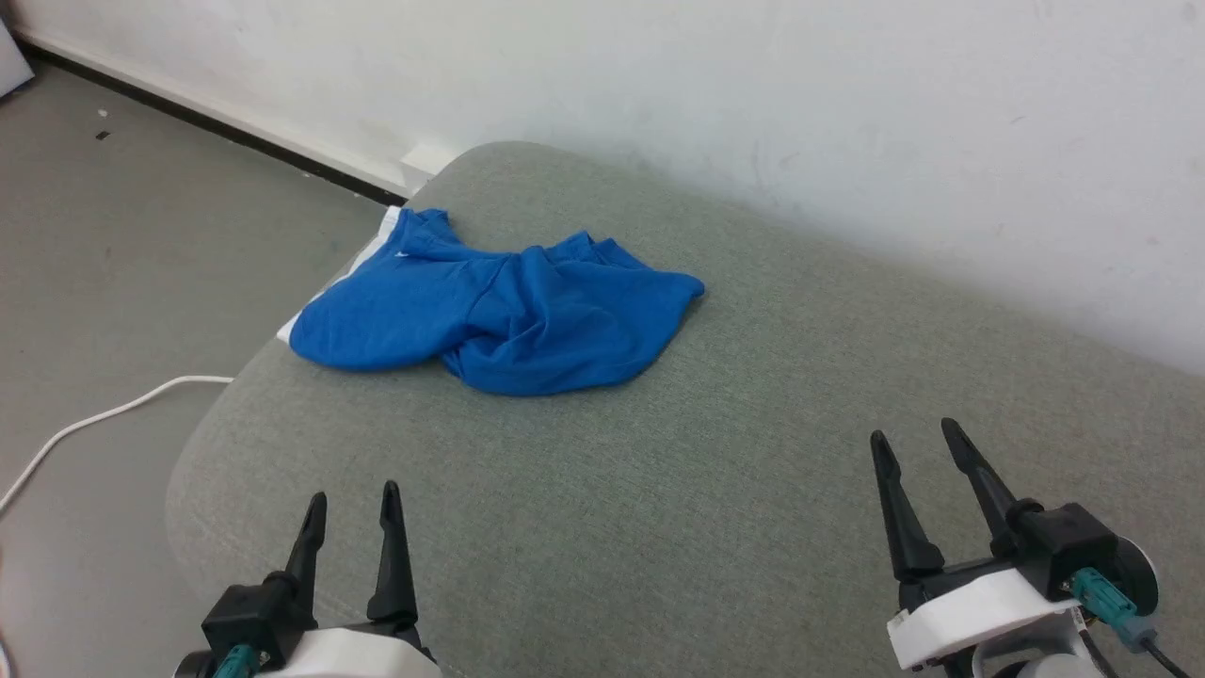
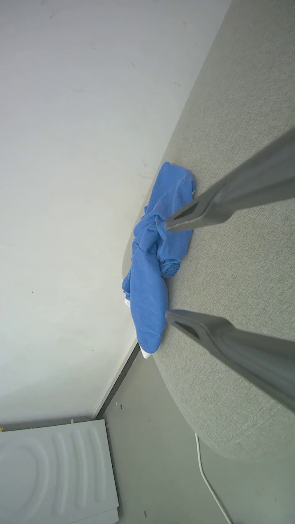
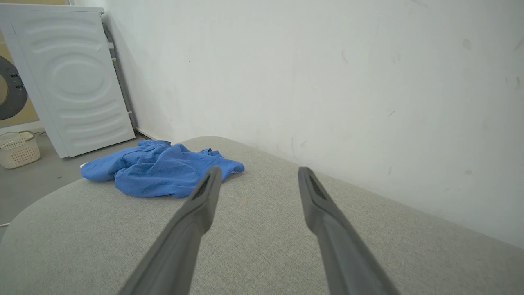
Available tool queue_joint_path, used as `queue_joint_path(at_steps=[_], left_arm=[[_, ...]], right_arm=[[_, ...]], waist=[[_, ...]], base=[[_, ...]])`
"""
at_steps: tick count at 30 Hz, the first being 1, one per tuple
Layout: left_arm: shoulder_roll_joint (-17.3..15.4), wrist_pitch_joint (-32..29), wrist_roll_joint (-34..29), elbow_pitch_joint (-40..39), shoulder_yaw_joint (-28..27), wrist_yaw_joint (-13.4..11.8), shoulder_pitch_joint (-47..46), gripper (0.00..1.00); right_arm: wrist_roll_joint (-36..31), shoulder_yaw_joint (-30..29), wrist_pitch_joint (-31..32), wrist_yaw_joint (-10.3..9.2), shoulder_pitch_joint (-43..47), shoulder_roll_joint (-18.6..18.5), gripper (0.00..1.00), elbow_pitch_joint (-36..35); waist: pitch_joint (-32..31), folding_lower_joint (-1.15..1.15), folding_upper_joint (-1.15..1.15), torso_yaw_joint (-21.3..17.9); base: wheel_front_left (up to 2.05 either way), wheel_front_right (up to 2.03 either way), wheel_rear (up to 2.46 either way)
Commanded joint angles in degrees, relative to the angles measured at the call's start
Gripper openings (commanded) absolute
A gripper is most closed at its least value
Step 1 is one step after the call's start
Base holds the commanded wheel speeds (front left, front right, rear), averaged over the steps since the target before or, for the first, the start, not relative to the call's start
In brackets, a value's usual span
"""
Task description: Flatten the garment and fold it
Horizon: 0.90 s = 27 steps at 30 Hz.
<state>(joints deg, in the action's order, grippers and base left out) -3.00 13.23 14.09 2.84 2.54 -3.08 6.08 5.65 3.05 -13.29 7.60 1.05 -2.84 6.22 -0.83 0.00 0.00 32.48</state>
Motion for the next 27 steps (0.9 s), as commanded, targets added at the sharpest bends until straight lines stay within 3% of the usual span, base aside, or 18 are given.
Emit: queue_joint_path(at_steps=[1,15,21,27], left_arm=[[0.12,0.67,0.42,0.26,0.13,-0.46,1.04,1.00],[0.13,1.77,1.18,0.87,1.12,-0.83,1.48,1.00],[0.13,1.77,0.99,0.89,1.48,0.14,1.07,1.00],[0.09,0.77,6.15,-0.78,2.92,1.40,-1.62,1.00]], right_arm=[[0.40,0.22,-0.62,-0.10,-0.14,-0.03,1.00,0.20],[0.87,0.34,-1.71,-0.11,-0.07,-0.04,1.00,0.24],[1.17,0.48,-1.71,-0.11,0.04,-0.04,1.00,-0.27],[0.89,-0.05,-1.71,-0.11,0.08,-0.04,1.00,-0.91]], waist=[[0.01,0.00,0.00,0.51],[0.06,0.00,0.00,2.06],[-0.21,0.00,0.00,1.73],[0.01,0.00,0.00,1.05]], base=[[0.00,0.00,0.00],[0.00,0.00,0.00],[0.00,0.00,0.00],[0.00,0.00,0.00]])
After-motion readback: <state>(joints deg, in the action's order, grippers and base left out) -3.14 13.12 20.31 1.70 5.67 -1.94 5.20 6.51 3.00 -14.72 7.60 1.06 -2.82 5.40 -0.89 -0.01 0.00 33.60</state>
